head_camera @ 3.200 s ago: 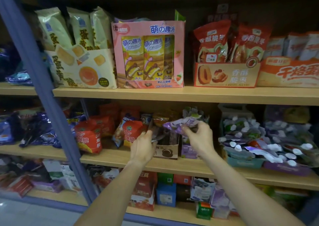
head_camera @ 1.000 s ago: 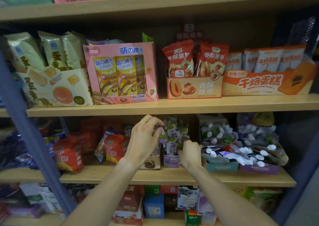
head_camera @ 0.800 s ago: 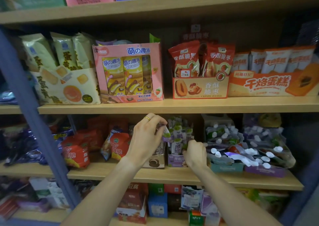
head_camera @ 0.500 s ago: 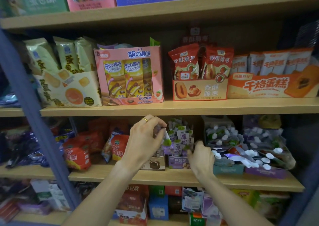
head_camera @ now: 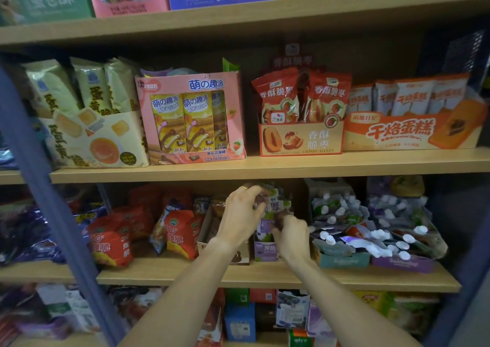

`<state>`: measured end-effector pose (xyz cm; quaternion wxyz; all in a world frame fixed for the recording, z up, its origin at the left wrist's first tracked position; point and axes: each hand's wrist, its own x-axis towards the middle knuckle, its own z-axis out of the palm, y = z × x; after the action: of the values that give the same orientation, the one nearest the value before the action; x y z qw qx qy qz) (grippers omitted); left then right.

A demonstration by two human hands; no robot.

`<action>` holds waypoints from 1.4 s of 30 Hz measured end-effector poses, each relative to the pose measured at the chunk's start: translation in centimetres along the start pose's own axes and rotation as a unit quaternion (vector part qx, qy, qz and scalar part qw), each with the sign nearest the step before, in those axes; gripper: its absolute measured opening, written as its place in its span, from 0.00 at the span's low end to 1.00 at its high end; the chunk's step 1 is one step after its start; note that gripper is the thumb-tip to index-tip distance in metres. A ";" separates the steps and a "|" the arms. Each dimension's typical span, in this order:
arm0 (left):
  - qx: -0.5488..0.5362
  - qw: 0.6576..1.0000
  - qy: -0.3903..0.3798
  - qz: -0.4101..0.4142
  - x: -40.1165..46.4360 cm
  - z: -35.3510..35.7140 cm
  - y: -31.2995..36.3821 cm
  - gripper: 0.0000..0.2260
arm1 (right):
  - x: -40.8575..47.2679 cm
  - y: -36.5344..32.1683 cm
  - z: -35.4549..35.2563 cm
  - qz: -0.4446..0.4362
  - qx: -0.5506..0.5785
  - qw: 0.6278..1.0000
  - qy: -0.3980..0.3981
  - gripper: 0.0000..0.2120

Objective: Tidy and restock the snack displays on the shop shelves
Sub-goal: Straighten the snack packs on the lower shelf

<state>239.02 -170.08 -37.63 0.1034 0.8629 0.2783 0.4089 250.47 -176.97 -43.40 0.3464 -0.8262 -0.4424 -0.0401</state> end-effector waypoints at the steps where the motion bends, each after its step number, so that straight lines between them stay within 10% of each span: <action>1: 0.004 1.000 -0.015 -0.012 -0.1 0.3 -0.4 0.10 | 0.0 -0.4 0.2 0.005 -0.035 0.999 -0.010 0.03; 10: -0.015 0.986 -0.163 -0.020 -5.9 4.1 -3.2 0.17 | 0.5 -0.5 2.0 0.049 -0.096 0.985 -0.137 0.10; 20: 0.045 0.980 0.108 -0.158 -10.3 -0.2 -10.1 0.09 | -0.8 -1.9 1.9 0.053 -0.154 0.986 -0.026 0.06; 24: 0.079 0.946 0.176 -0.259 -11.1 -2.6 -13.7 0.20 | -2.5 -2.6 2.1 -0.023 -0.142 0.989 0.029 0.14; 30: 0.038 0.924 0.097 -0.369 -10.4 -3.6 -17.5 0.43 | -4.0 -8.7 5.5 -0.182 0.086 0.976 -0.082 0.12; 42: 0.009 0.948 0.065 -0.312 -11.2 -3.4 -20.5 0.28 | -0.6 -15.4 10.8 -0.076 0.039 0.973 -0.212 0.24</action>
<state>222.60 -159.67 -51.08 0.2000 0.7051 0.5435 0.4092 235.87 -165.11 -43.57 0.2721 -0.7659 -0.5685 0.1274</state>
